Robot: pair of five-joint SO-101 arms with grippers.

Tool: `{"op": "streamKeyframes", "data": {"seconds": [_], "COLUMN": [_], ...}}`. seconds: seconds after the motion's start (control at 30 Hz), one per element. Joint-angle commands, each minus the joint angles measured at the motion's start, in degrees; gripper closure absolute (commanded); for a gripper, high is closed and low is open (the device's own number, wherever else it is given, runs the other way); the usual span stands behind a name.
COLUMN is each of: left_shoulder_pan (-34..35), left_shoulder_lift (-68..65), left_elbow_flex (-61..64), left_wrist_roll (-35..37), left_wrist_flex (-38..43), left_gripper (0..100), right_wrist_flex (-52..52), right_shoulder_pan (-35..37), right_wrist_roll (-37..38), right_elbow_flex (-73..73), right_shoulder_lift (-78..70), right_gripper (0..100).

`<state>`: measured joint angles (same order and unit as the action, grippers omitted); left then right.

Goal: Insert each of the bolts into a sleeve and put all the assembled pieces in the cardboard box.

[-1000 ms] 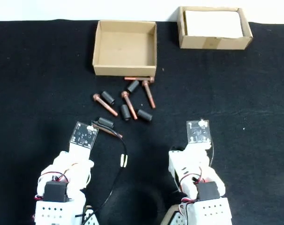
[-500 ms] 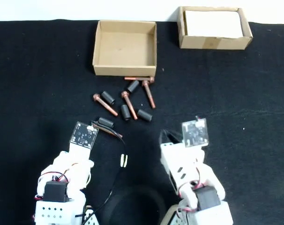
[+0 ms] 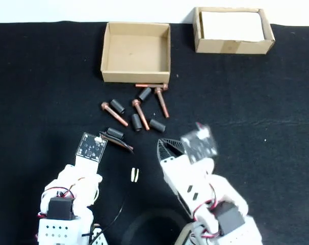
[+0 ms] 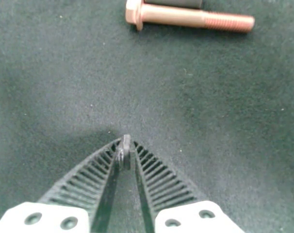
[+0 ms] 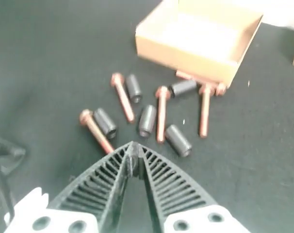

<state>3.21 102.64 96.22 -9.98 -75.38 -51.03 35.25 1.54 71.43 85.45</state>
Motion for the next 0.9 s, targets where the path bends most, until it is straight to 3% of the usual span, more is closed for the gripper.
{"op": "streamKeyframes", "data": {"seconds": [0.0, 0.13, 0.3, 0.4, 0.6, 0.73, 0.87], "left_shoulder_pan": [-0.48, -0.48, -0.48, -0.48, -0.48, -0.48, -0.48], "left_shoulder_lift": [0.57, 0.57, 0.57, 0.57, 0.57, 0.57, 0.57], "left_elbow_flex": [0.92, 0.92, 0.92, 0.92, 0.92, 0.92, 0.92], "left_wrist_roll": [0.09, 0.09, 0.09, 0.09, 0.09, 0.09, 0.09], "left_wrist_flex": [-0.26, -0.26, -0.26, -0.26, -0.26, -0.26, -0.26], "left_gripper": [99, 99, 99, 99, 99, 99, 99], "right_wrist_flex": [-9.45, -26.07, -35.21, -38.37, -41.10, -40.48, -40.57], "right_shoulder_pan": [0.40, 0.48, 0.75, 0.84, 6.90, 9.36, 4.44], "right_wrist_roll": [3.78, 7.74, 19.08, 22.68, 31.47, 30.15, 29.36], "right_elbow_flex": [-18.24, -41.01, -62.81, -71.16, -82.24, -90.86, -99.82], "right_shoulder_lift": [-18.68, -38.02, -57.01, -67.47, -86.29, -98.24, -108.44], "right_gripper": [98.9, 98.9, 98.9, 97.6, 84.7, 84.5, 84.4]}}
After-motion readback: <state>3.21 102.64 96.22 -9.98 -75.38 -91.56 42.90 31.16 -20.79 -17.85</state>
